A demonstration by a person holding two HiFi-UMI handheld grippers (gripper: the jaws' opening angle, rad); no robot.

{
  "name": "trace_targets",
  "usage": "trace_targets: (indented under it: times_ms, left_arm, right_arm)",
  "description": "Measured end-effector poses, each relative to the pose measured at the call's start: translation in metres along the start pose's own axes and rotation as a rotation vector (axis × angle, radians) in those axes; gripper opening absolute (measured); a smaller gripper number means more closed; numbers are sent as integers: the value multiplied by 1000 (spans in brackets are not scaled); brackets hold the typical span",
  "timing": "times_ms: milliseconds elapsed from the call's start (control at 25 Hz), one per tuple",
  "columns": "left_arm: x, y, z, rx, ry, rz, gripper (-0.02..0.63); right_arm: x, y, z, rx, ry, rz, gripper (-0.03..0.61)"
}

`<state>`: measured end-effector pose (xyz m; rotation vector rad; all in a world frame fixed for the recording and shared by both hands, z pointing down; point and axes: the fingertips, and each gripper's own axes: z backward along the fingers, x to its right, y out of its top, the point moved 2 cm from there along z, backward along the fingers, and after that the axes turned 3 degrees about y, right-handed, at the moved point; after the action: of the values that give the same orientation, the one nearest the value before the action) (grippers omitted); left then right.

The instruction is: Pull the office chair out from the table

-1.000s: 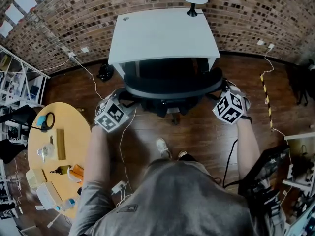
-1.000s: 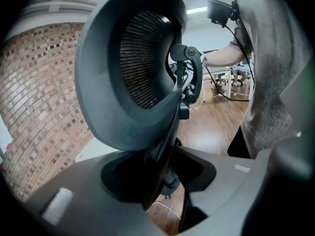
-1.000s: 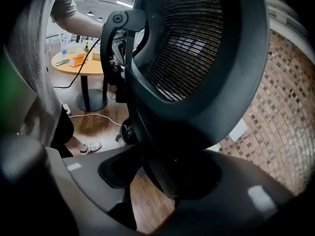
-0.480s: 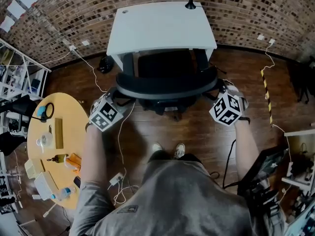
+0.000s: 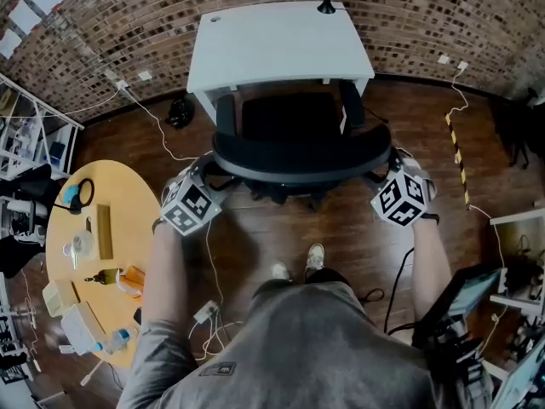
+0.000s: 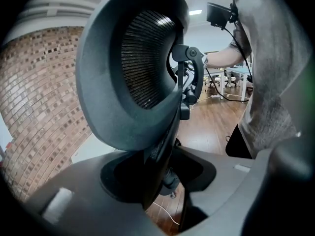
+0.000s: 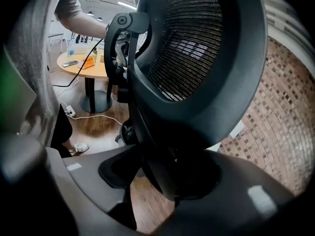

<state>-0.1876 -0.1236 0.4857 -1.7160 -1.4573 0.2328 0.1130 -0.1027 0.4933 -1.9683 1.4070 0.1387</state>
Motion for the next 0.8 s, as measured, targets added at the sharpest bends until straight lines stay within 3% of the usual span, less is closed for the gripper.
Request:
trace_targets:
  times_ms: [360, 800]
  left_arm:
    - [23, -4, 20, 35, -24, -38, 176]
    - [55, 0, 38, 27, -23, -29, 176]
  right_arm:
    - [-34, 1, 24, -61, -21, -52, 242]
    - [-59, -4, 46, -38, -8, -29, 238]
